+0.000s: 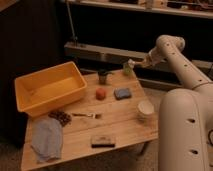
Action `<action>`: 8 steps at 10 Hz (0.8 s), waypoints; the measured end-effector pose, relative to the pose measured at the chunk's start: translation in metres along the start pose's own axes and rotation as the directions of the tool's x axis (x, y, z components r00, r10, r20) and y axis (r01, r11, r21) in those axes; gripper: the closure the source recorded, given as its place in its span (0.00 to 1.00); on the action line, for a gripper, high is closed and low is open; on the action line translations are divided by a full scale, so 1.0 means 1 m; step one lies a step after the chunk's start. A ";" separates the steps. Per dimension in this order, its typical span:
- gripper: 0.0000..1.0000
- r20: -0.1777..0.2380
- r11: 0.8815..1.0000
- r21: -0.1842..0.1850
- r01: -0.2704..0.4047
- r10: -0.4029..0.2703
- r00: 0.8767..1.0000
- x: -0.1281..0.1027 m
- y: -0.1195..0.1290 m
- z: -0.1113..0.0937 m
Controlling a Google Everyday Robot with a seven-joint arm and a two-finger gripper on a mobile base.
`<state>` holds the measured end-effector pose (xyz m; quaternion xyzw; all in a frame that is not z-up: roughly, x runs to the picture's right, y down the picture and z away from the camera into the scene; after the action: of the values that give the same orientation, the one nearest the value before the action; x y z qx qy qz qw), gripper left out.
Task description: Place brush in plastic cup
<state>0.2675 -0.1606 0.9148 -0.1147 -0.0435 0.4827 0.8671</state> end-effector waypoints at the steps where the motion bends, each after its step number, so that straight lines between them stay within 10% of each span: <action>1: 1.00 -0.002 1.000 0.002 -0.003 0.003 1.000 -0.001 0.002 0.005; 8: 1.00 -0.006 0.996 0.071 -0.044 0.045 0.999 -0.011 -0.005 0.013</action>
<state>0.2636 -0.1705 0.9290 -0.0866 -0.0207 0.5028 0.8598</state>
